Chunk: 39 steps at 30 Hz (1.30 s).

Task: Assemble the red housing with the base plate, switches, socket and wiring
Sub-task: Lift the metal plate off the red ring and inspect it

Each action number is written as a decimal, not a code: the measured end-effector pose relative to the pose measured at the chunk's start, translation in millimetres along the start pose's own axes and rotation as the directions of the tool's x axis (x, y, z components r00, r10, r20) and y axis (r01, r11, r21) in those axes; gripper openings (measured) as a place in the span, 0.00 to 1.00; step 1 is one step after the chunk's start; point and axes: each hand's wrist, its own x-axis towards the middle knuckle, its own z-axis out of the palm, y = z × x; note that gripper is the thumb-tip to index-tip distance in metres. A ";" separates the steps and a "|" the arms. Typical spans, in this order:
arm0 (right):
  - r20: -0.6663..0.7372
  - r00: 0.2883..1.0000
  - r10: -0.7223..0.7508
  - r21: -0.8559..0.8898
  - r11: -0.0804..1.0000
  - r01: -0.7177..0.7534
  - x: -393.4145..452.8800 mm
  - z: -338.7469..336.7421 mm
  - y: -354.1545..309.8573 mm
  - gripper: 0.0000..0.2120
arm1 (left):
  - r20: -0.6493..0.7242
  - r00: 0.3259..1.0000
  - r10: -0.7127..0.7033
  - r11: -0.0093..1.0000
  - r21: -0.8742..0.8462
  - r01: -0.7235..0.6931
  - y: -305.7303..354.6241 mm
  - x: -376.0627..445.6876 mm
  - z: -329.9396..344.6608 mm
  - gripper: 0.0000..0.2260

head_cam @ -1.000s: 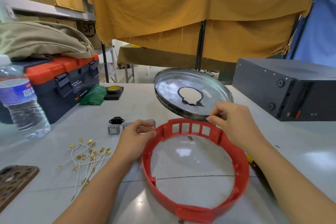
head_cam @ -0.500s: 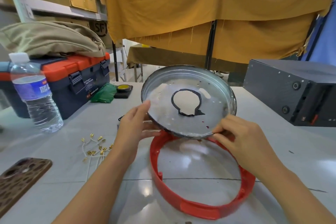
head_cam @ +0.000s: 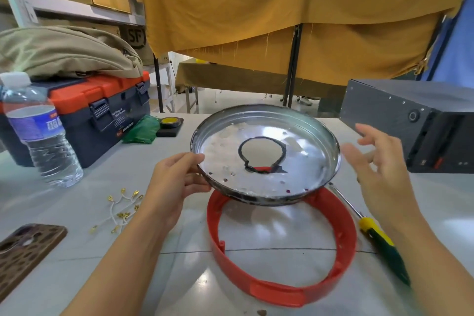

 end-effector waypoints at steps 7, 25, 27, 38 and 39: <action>0.354 0.853 0.384 0.043 0.904 -0.425 8.9 -11.0 11.9 0.17 | 0.157 0.987 -0.018 0.999 0.040 0.011 -4.0 -2.3 0.1 0.07; 0.196 0.884 0.425 0.247 0.851 -0.464 10.7 -13.0 14.7 0.09 | 0.126 0.953 -0.276 0.422 0.907 0.002 -14.7 -5.0 0.8 0.11; 0.210 0.891 0.403 0.249 0.859 -0.448 9.6 -12.2 12.6 0.07 | 0.098 0.970 -0.221 0.445 0.896 0.011 -13.0 -6.1 4.5 0.13; 0.213 0.924 0.319 0.225 0.904 -0.364 3.2 -5.6 8.4 0.16 | -0.028 0.995 0.100 0.903 0.423 -0.079 -5.5 -9.3 10.8 0.12; 0.215 0.927 0.308 0.231 0.906 -0.355 1.9 -6.0 7.0 0.15 | -0.045 0.991 0.128 0.913 0.396 -0.100 -5.3 -9.2 10.6 0.12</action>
